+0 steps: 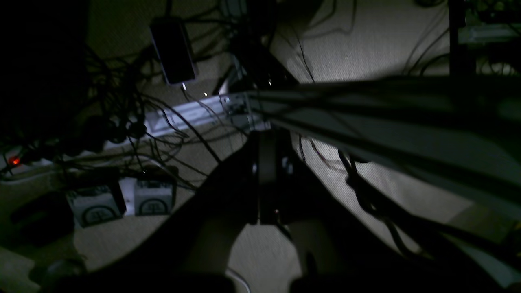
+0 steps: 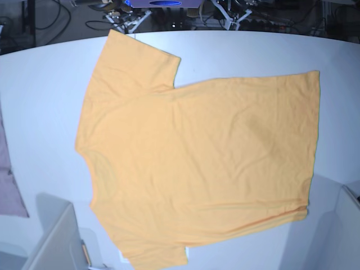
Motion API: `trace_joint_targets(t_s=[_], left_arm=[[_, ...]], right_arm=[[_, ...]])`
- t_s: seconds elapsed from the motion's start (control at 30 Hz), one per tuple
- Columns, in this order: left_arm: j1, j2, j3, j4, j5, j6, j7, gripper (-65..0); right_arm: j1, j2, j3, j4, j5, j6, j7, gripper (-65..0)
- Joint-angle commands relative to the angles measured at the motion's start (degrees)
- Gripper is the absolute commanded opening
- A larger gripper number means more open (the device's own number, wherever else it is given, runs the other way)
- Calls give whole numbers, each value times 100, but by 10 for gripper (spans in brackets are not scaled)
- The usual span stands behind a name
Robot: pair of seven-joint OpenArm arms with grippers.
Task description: Fold the T-shirt properly
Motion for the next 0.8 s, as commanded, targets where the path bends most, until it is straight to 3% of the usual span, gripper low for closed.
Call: trace_joint_targets(t_s=[0.0, 0.43, 0.57, 0.67, 0.77], left_arm=[[21, -27, -8, -8, -6, -53, -56, -650], [92, -36, 62, -8, 47, -79, -47, -650], [92, -45, 10, -8, 3, -79, -47, -650], [83, -45, -17, -8, -15, -62, 146, -650], [57, -45, -25, -8, -24, -53, 770, -650]], right_arm=[[10, -17, -16, 3, -8, 65, 47, -650], [-140, -8, -16, 3, -8, 65, 30, -650], [-228, 36, -25, 8, -17, 65, -762, -650], [-201, 80, -8, 16, 1, 65, -955, -641], [-272, 88, 1, 3, 1, 39, -955, -431]])
